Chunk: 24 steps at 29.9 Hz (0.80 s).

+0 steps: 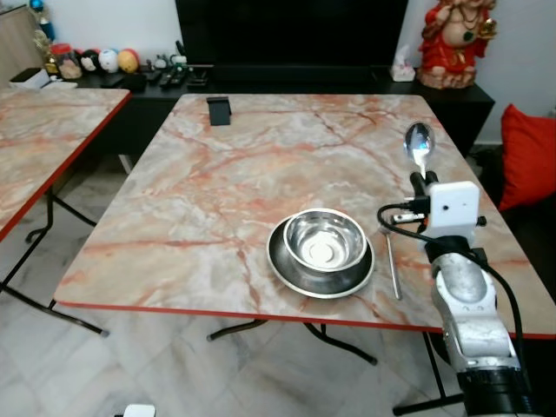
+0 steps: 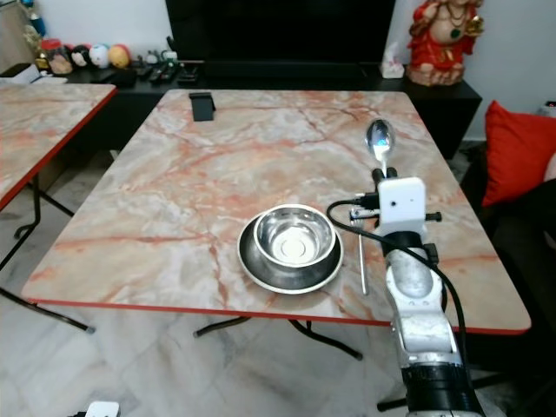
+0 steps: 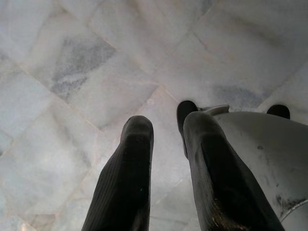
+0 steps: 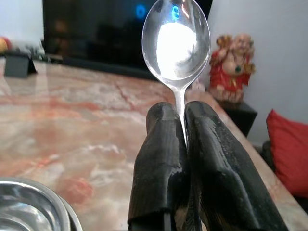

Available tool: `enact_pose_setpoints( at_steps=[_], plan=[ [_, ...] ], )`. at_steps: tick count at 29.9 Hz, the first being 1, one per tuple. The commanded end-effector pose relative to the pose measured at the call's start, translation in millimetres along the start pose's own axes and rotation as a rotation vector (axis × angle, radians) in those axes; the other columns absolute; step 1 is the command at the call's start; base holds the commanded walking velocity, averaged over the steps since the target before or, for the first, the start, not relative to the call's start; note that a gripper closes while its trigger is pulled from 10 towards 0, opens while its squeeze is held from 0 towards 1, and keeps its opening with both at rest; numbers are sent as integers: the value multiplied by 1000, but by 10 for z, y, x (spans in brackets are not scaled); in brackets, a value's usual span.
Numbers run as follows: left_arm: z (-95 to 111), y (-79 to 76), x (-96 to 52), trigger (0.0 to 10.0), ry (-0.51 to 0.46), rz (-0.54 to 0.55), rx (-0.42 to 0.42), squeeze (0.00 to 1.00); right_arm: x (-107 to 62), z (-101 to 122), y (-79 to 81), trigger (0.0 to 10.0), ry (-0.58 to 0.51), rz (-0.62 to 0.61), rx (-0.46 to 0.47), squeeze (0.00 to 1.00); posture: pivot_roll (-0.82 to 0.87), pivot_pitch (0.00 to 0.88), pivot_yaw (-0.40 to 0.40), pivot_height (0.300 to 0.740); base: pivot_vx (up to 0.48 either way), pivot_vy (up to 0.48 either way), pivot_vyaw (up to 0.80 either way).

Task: Setting the table

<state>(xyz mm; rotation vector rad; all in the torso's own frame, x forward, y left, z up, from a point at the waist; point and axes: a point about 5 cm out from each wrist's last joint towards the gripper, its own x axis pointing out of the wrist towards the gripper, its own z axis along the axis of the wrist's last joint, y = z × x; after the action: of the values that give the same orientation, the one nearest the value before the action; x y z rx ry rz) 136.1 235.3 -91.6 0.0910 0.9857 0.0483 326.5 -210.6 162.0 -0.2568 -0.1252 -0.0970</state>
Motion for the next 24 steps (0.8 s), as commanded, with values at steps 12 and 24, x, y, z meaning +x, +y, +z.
enact_pose_setpoints(
  at_steps=[12,24],
  plan=[
    [34,34,6,10000,-3,6,-16,0,246,-313,-334,10000,341,32,15,0,-104,0,18,740,0,0,0],
    [61,31,13,10000,-10,5,-24,0,290,-482,-305,10000,497,54,95,0,-93,0,19,740,0,0,0]
  ],
)
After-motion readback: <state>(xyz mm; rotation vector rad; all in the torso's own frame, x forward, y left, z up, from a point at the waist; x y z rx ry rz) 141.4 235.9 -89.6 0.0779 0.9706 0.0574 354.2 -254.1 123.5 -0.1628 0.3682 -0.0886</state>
